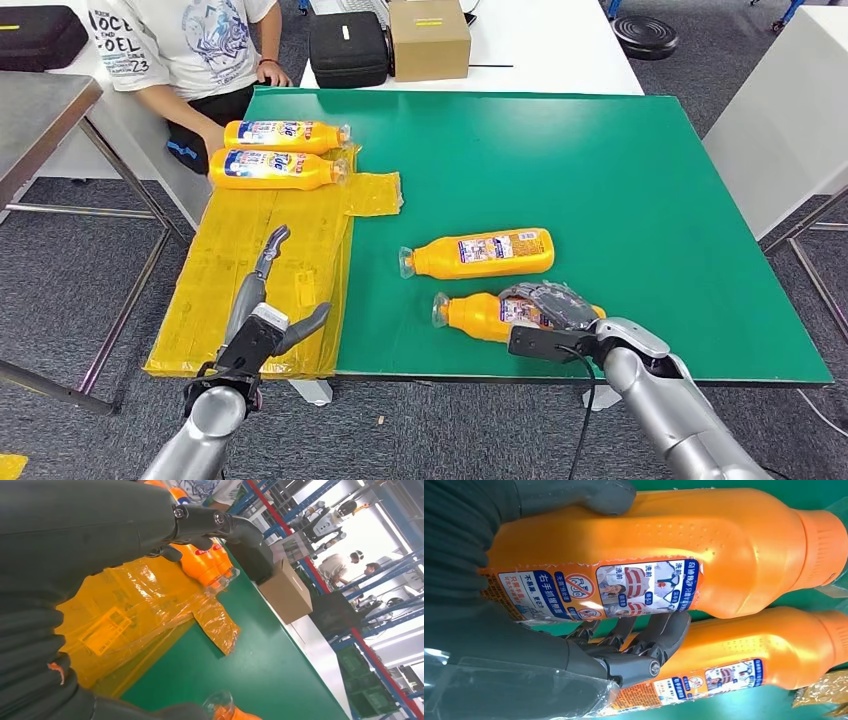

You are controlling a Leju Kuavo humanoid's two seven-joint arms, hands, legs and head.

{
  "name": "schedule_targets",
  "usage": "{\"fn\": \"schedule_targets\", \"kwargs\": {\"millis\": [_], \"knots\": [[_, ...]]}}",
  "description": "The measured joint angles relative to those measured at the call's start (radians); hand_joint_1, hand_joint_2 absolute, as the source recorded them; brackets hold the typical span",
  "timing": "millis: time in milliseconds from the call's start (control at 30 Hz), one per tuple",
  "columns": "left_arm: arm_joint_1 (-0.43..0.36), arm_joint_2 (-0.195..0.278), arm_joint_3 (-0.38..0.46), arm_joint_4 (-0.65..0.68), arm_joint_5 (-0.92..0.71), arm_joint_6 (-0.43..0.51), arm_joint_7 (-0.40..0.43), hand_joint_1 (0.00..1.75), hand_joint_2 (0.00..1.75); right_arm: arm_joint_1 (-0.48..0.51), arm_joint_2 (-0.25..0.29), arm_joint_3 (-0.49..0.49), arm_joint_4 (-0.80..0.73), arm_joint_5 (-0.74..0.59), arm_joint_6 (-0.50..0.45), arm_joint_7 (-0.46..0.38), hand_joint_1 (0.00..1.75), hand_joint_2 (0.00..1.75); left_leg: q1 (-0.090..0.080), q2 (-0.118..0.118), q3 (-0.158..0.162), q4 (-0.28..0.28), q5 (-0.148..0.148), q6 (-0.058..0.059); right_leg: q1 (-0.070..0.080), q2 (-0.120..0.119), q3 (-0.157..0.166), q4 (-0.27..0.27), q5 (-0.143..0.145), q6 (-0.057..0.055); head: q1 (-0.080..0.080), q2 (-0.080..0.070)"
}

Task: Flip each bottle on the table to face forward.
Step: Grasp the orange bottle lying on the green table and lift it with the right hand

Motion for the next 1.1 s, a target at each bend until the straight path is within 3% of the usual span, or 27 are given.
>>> {"fn": "schedule_targets", "kwargs": {"millis": [267, 533, 667, 800, 933, 1100], "knots": [[0.002, -0.002, -0.006, 0.007, 0.038, 0.014, -0.012, 0.0, 1.75, 0.004, 0.045, -0.024, 0.015, -0.066, -0.136, -0.074, 1.75, 1.75, 0.0, 0.001, 0.0, 0.0, 0.0, 0.0, 0.0, 0.0, 0.0, 0.0, 0.0, 0.0, 0.0, 0.0], [0.021, -0.038, 0.032, 0.001, 0.212, 0.023, -0.043, 0.0, 1.75, 0.097, 0.2, -0.125, -0.153, -0.156, -0.266, -0.144, 1.75, 1.75, 0.002, 0.0, -0.001, -0.001, -0.001, -0.001, 0.002, 0.0, -0.002, 0.001, -0.001, -0.002, 0.0, 0.0], [0.023, -0.051, 0.046, 0.001, 0.328, -0.029, -0.048, 0.0, 1.75, 0.12, 0.266, -0.172, -0.214, -0.228, -0.298, -0.195, 1.75, 1.75, 0.001, 0.0, -0.002, -0.001, -0.001, -0.001, 0.001, 0.0, -0.002, 0.0, -0.001, -0.002, 0.0, 0.0], [0.021, -0.054, 0.047, 0.002, 0.488, -0.18, -0.007, 0.0, 0.0, 0.132, 0.313, -0.208, -0.24, -0.267, -0.314, -0.221, 1.75, 1.75, 0.001, 0.0, -0.002, 0.0, 0.0, -0.001, 0.0, 0.0, -0.002, 0.0, -0.001, -0.001, 0.0, 0.0], [0.016, -0.052, 0.043, 0.004, 0.636, -0.356, 0.04, 0.0, 0.0, 0.138, 0.351, -0.227, -0.243, -0.279, -0.325, -0.235, 1.75, 1.75, 0.001, 0.0, -0.002, 0.0, -0.001, -0.001, 0.0, 0.0, -0.002, 0.0, -0.001, -0.001, 0.0, 0.0], [0.009, -0.043, 0.017, 0.005, 0.668, -0.47, 0.06, 0.0, 0.0, 0.136, 0.392, -0.23, -0.227, -0.289, -0.312, -0.246, 1.75, 1.75, 0.001, 0.001, -0.002, -0.001, -0.001, -0.001, 0.001, 0.0, -0.002, 0.0, -0.001, -0.002, 0.0, 0.0]]}}
